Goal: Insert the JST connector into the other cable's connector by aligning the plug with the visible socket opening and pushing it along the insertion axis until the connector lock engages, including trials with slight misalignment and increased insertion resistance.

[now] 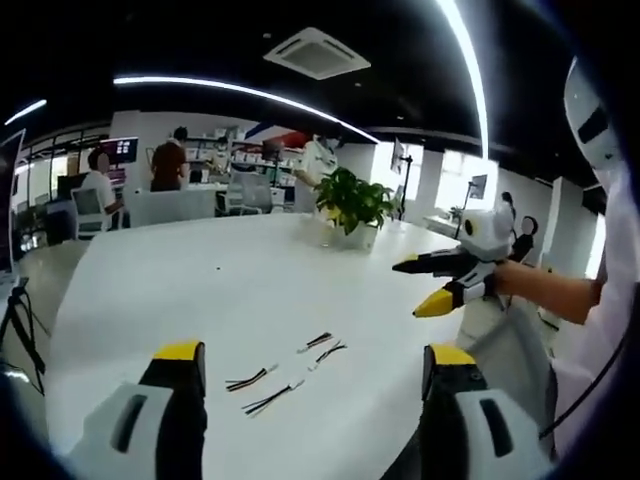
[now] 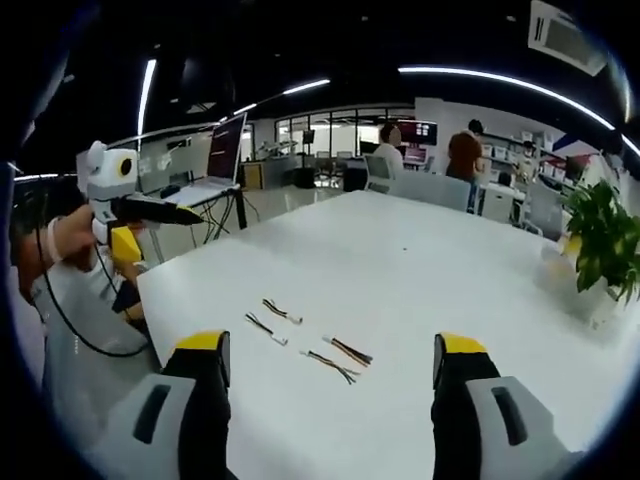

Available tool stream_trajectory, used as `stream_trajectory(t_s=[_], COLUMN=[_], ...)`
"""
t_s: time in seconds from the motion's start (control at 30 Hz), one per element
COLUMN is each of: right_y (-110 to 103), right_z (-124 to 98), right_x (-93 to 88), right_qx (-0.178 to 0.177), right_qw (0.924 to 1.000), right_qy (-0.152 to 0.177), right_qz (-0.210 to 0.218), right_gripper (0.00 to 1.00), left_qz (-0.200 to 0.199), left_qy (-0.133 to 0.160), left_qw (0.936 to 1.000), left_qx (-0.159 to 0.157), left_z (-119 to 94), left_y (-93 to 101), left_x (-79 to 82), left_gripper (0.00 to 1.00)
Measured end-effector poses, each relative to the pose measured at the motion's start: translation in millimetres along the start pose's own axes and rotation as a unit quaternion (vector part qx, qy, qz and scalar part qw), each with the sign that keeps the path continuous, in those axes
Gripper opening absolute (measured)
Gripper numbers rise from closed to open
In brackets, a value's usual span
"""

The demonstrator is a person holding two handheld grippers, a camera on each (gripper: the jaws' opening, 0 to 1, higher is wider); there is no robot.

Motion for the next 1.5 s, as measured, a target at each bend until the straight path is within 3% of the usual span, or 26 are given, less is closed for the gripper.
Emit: stream_trajectory(t_s=[0.3,0.73,0.87,1.5], right_y=[0.9,-6.1,-9.7,-1.9], right_z=[6.2,20.3,28.9,54.6], right_x=[14.0,8.1,12.0,15.9], right_qx=[0.006,0.024,0.034,0.046], right_qw=[0.9999,0.9992,0.9990,0.9975], right_qy=[0.007,-0.021,-0.019,-0.039], right_qz=[-0.008,-0.022,-0.024,-0.037], right_gripper=[0.82,0.79,0.79,0.75], left_qz=[0.027,0.053,0.042,0.056], left_qy=[-0.003,-0.009,-0.004,-0.039], left_qw=[0.9995,0.9977,0.9982,0.9969], left_qx=[-0.014,-0.041,-0.044,-0.038], left_z=[13.5,31.7,36.9,58.2], left_y=[-6.7,-7.6,-11.8,-25.8], left_x=[12.3,19.1,20.9,-1.4], left_gripper=[0.88,0.87,0.87,0.84])
Point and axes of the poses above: the point that each gripper's makers call its tool centre point, and the gripper's own axes: z roughly forward along the fingers, y roughly to its right, x roughly out of its top, the point moved 2 cm from there along -z, roughly backward along the fingers, and after that the axes turned 13 degrees about z, right-handed, at the moved point
